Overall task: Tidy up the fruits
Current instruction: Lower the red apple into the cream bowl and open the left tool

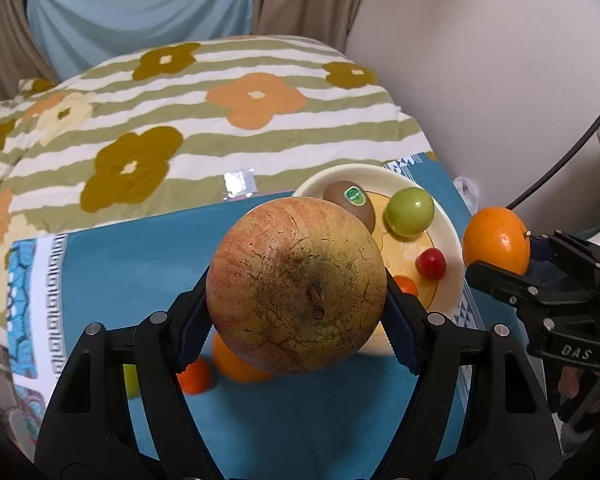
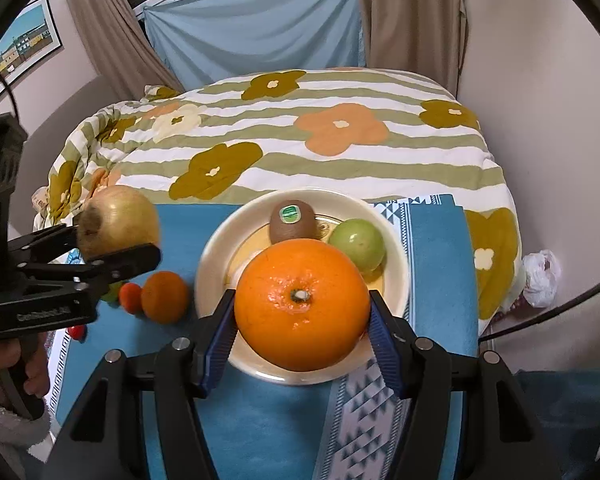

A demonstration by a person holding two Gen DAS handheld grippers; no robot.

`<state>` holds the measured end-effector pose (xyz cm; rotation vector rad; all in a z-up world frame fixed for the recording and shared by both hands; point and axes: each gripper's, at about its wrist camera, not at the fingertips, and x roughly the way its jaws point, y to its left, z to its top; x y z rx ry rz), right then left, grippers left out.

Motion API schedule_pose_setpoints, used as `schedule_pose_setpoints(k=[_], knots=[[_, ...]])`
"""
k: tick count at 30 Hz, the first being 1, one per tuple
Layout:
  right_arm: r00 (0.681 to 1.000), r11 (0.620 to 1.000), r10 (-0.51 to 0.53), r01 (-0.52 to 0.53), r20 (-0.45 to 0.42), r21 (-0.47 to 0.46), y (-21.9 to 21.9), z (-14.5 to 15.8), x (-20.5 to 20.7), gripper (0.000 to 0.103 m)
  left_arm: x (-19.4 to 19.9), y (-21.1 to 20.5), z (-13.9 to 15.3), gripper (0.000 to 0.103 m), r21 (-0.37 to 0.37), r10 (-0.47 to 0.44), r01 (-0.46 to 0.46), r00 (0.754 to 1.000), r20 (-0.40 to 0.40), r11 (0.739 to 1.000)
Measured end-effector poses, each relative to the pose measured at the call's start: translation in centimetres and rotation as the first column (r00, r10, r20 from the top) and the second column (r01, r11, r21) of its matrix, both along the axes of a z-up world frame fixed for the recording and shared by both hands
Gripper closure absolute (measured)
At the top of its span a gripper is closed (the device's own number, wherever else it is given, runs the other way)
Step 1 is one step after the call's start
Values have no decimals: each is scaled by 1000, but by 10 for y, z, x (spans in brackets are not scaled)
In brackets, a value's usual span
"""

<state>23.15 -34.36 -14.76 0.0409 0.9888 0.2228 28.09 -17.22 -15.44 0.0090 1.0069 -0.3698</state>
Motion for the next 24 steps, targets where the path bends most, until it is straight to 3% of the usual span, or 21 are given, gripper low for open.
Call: schedule_pose_setpoints(k=[12, 20, 22, 24], knots=[[999, 999, 33, -33, -20, 3, -32, -17, 10, 45, 33, -53, -50, 24, 66, -13, 18, 997, -80, 998], [999, 1000, 20, -19, -34, 11, -46, -20, 12, 45, 36, -65, -53, 22, 71, -21, 28, 995, -95, 997], [999, 1000, 18, -18, -32, 8, -47, -18, 11, 45, 34, -62, -43, 1, 66, -19, 24, 997, -68, 998], [999, 1000, 16, -16, -28, 8, -49, -16, 11, 45, 31, -58, -32, 0, 66, -12, 14, 999, -35, 998]])
